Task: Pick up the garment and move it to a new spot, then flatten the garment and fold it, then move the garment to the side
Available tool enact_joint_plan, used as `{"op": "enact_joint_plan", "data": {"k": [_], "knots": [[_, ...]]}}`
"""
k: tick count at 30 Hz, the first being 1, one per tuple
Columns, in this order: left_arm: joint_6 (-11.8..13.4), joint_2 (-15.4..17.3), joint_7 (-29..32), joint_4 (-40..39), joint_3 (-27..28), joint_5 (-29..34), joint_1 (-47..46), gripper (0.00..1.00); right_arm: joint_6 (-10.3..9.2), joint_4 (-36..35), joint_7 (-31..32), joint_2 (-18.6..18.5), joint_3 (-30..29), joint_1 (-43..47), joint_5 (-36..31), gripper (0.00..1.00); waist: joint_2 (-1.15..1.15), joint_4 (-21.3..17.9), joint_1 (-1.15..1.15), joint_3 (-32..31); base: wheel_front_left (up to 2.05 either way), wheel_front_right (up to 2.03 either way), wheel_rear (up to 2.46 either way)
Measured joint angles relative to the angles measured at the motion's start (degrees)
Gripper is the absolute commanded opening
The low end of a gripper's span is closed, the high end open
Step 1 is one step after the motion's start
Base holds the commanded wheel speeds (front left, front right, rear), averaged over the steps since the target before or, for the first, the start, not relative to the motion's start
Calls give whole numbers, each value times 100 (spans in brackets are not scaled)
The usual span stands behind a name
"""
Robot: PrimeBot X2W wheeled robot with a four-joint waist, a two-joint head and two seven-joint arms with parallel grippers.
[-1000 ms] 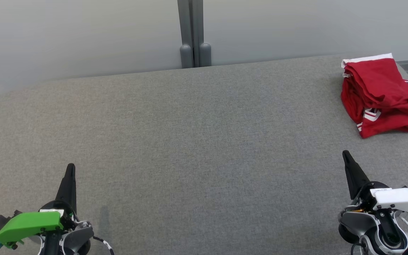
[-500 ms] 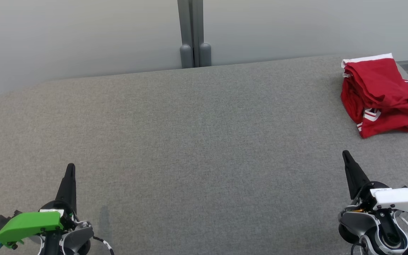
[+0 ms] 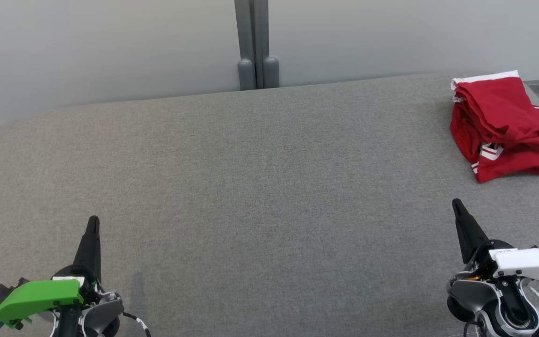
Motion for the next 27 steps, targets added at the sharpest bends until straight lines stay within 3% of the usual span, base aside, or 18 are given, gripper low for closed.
{"op": "enact_joint_plan", "data": {"k": [27], "knots": [[-1, 0, 0, 0, 0, 0, 0, 0, 0, 1, 1, 4, -7, -1, -7, 0, 0, 0, 0, 0, 0, 0, 0]]}}
